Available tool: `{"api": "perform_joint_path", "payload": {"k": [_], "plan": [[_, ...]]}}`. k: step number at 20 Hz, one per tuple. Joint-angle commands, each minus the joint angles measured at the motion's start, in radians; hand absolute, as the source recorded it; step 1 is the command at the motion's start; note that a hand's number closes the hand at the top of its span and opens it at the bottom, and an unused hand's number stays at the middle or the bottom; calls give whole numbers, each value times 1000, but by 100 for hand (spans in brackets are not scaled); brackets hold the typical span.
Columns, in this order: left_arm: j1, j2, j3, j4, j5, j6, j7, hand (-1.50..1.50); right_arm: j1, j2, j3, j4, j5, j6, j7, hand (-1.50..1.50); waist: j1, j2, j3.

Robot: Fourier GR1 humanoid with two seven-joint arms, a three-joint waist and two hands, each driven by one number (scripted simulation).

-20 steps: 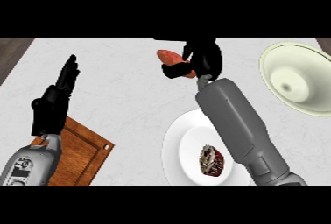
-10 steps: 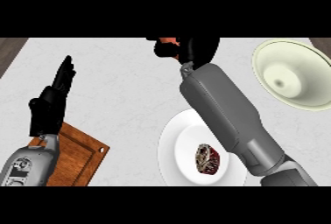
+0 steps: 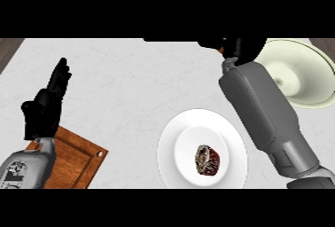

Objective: Pick the sweet potato from the plate and place it in the bowl

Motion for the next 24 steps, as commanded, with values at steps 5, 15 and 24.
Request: {"api": "perform_joint_path", "payload": {"k": [5,15,24], "plan": [[0,-14,-2,-63,-19,8,54,0,121,-146,-105,37,-11,-134,-145,150,8,3,1],[-31,-22,-8,-12,-48,-5,24,0,149,-348,-203,311,-1,-153,-303,150,21,13,1],[-15,-33,6,-29,-31,-19,27,0,181,-379,-410,462,-294,-138,-622,-150,31,15,4]]}}
